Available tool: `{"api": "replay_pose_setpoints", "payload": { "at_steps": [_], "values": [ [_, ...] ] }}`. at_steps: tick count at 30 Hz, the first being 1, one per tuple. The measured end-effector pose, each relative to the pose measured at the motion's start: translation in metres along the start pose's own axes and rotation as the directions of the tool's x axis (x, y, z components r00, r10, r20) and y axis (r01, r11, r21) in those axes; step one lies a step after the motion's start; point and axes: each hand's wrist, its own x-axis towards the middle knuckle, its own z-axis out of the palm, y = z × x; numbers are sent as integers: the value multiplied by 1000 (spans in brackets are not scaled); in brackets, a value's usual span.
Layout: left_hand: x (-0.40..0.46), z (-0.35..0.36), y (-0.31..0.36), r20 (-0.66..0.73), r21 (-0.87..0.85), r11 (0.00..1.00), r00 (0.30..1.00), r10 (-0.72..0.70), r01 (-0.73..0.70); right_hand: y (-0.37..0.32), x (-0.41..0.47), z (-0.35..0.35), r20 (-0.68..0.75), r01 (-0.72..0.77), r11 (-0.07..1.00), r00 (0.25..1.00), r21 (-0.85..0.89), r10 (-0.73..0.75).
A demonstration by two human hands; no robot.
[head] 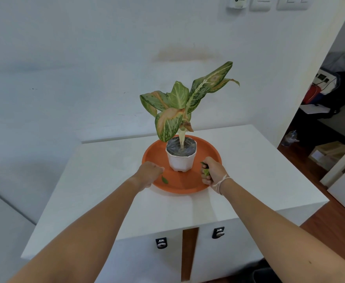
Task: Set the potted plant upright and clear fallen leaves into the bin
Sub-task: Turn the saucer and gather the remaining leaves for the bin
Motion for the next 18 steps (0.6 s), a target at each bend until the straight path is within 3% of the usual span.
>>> {"api": "replay_pose_setpoints", "payload": {
  "at_steps": [3, 6, 11, 14, 18],
  "values": [
    [-1, 2, 1, -37, 50, 997, 998, 56, -54, 4, -5, -1, -26, 5, 998, 1000, 63, -3],
    [2, 2, 0, 71, -223, 974, 997, -36, 51, 9, -11, -5, -39, -7, 993, 999, 121, 12],
    [3, 4, -3, 163, -621, 754, 976, -144, 214, 17, -19, -8, -51, -13, 989, 998, 148, 21],
    [2, 6, -5, 208, -704, 670, 970, -125, 237, 20, -23, -10, -63, -7, 987, 998, 161, 17],
    [1, 8, -6, 258, -704, 661, 961, -103, 260, 23, -28, -12, -66, -7, 981, 998, 192, 20]
  ]
}}
